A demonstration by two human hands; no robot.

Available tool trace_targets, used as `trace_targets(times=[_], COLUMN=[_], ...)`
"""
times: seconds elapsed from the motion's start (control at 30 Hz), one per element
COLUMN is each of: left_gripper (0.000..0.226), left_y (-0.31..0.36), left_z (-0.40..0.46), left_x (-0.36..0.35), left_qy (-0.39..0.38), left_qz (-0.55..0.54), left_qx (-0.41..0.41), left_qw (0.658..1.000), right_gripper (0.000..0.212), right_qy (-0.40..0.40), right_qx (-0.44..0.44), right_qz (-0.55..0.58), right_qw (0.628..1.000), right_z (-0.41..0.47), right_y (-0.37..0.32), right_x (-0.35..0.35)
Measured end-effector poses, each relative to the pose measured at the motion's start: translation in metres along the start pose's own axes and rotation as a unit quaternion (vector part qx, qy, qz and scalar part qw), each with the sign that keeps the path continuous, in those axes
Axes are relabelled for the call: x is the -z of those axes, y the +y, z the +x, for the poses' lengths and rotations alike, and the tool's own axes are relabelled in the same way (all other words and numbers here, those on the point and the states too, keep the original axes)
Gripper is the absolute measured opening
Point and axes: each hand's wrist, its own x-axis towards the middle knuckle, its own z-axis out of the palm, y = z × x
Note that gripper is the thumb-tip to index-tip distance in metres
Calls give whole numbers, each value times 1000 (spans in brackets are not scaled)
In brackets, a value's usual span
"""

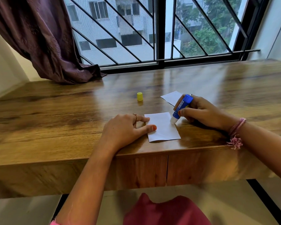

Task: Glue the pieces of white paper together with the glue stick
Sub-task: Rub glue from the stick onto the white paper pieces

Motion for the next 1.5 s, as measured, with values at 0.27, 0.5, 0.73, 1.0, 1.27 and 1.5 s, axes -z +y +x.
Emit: trace_targets(times=[0.27, 0.5, 0.73, 1.0, 1.27, 1.5], left_gripper=[52, 54, 55, 52, 54, 50], left_y=[-4, -8, -9, -8, -7, -3], left_z=[1, 2, 3, 2, 2, 0], left_x=[-2, -5, -5, -4, -4, -2], left_qy=[5, 4, 5, 1, 1, 3], left_qz=[-1, -6, 2, -6, -6, -7], left_qx=[-2, -1, -5, -2, -5, 2], left_qw=[1000, 1000, 1000, 1000, 1000, 1000], right_gripper=[13, 11, 12, 12, 14, 13], right_qy=[-10, -33, -62, -83, -75, -74], right_qx=[0, 7, 24, 30, 9, -5], right_qz=[0, 7, 10, 21, 40, 40], right_qw=[1000, 999, 998, 996, 996, 996], right_z=[-1, -3, -6, -8, -9, -9], right_y=[-3, -5, -7, -11, -8, -6], right_x=[-1, -1, 0, -1, -1, 0])
